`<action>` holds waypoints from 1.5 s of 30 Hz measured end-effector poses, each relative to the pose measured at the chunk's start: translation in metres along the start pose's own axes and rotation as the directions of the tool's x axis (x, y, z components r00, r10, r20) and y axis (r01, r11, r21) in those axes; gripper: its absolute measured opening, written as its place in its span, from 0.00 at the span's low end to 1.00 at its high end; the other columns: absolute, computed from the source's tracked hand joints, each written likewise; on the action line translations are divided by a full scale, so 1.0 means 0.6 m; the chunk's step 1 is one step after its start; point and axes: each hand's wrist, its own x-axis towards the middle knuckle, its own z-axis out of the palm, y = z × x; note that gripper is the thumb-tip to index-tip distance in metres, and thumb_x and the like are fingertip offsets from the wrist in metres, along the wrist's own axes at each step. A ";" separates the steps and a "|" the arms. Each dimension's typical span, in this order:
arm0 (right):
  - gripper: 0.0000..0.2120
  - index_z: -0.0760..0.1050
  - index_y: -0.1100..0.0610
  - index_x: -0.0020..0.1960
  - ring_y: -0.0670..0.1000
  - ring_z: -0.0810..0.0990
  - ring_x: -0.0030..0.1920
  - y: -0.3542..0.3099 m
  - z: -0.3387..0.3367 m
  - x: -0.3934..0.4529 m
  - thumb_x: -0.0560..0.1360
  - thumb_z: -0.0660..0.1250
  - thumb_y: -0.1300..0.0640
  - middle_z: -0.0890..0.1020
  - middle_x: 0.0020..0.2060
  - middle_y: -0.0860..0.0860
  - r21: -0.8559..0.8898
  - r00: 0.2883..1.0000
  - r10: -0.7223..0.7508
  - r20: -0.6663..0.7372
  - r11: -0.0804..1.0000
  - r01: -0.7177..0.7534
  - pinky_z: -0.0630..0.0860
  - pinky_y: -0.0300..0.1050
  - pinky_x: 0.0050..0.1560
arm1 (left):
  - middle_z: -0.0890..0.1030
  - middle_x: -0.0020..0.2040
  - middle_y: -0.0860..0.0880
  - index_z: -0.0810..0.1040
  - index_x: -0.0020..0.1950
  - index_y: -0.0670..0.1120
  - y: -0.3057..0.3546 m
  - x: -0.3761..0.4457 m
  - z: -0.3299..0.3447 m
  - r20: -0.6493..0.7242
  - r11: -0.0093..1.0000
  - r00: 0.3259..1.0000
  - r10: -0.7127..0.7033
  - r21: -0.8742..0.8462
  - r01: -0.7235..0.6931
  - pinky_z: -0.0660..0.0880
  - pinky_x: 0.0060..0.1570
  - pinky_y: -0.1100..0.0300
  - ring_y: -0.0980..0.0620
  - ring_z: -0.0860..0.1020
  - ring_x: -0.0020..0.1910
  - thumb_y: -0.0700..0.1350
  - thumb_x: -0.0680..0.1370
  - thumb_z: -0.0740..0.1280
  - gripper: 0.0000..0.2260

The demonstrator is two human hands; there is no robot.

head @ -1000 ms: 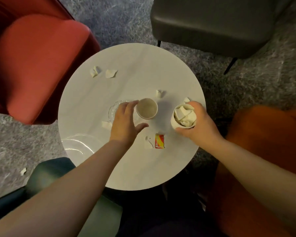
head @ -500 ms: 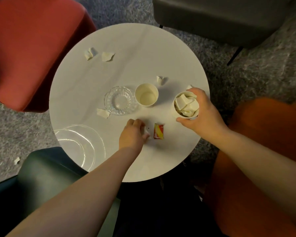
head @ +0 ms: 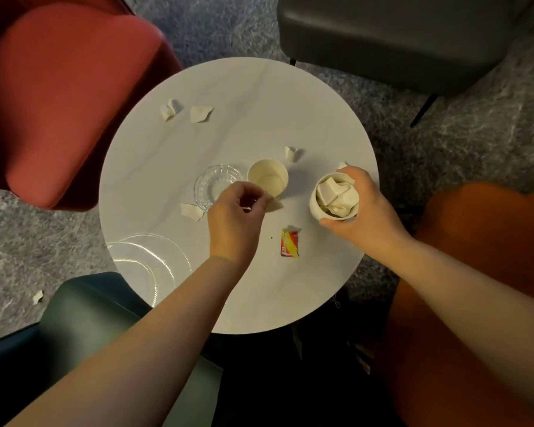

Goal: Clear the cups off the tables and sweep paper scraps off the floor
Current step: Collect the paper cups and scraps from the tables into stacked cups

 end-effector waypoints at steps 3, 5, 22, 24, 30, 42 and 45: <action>0.39 0.63 0.40 0.63 0.34 0.66 0.52 0.000 0.000 0.000 0.61 0.81 0.56 0.68 0.50 0.29 -0.008 1.000 0.006 -0.001 1.000 -0.006 0.65 0.24 0.45 | 0.80 0.40 0.60 0.78 0.44 0.53 0.026 0.032 0.002 -0.044 0.996 0.998 -0.053 -0.077 0.049 0.71 0.38 0.76 0.66 0.77 0.39 0.43 0.75 0.73 0.06; 0.39 0.63 0.39 0.63 0.35 0.67 0.52 0.000 0.001 0.000 0.61 0.81 0.56 0.68 0.52 0.34 -0.011 1.000 0.015 0.002 1.000 -0.015 0.65 0.24 0.46 | 0.79 0.43 0.61 0.78 0.50 0.51 0.024 0.044 0.008 -0.030 0.995 0.996 -0.086 -0.048 0.084 0.71 0.37 0.77 0.68 0.76 0.41 0.44 0.76 0.72 0.06; 0.41 0.63 0.42 0.66 0.41 0.69 0.59 0.006 0.005 -0.008 0.61 0.81 0.53 0.68 0.60 0.38 -0.017 1.000 0.030 0.003 0.999 -0.030 0.69 0.35 0.56 | 0.68 0.61 0.47 0.75 0.62 0.49 -0.108 -0.017 0.092 0.461 0.842 0.874 -0.153 0.524 -0.129 0.76 0.53 0.50 0.44 0.74 0.57 0.44 0.72 0.74 0.20; 0.41 0.62 0.42 0.67 0.41 0.69 0.60 0.007 0.004 -0.008 0.61 0.81 0.53 0.68 0.62 0.38 -0.014 0.999 0.034 0.006 0.999 -0.034 0.69 0.35 0.57 | 0.72 0.56 0.46 0.78 0.56 0.45 -0.109 -0.013 0.088 0.444 0.867 0.887 -0.130 0.485 -0.116 0.76 0.50 0.51 0.44 0.76 0.51 0.42 0.74 0.71 0.12; 0.40 0.62 0.40 0.65 0.34 0.66 0.56 0.003 0.011 -0.007 0.61 0.81 0.54 0.67 0.58 0.37 0.012 1.000 0.028 -0.004 1.000 -0.028 0.66 0.22 0.49 | 0.80 0.43 0.52 0.81 0.45 0.47 -0.059 -0.020 0.054 0.226 0.980 0.974 0.029 0.185 -0.072 0.72 0.45 0.65 0.56 0.77 0.41 0.40 0.75 0.71 0.03; 0.40 0.61 0.33 0.61 0.33 0.66 0.52 -0.010 0.029 0.009 0.61 0.81 0.54 0.68 0.55 0.38 -0.034 0.999 0.031 -0.020 0.999 -0.032 0.65 0.22 0.45 | 0.78 0.47 0.59 0.78 0.52 0.52 -0.009 0.073 0.005 -0.112 0.994 0.989 -0.096 -0.058 0.090 0.73 0.41 0.73 0.66 0.76 0.40 0.43 0.77 0.70 0.06; 0.39 0.59 0.31 0.57 0.32 0.69 0.51 -0.016 0.032 0.014 0.60 0.81 0.53 0.68 0.53 0.34 -0.039 1.000 0.027 -0.012 0.999 -0.027 0.66 0.23 0.44 | 0.75 0.54 0.52 0.79 0.56 0.49 -0.060 0.079 -0.033 -0.222 0.993 0.972 -0.081 0.060 0.097 0.73 0.47 0.68 0.62 0.75 0.42 0.41 0.79 0.66 0.07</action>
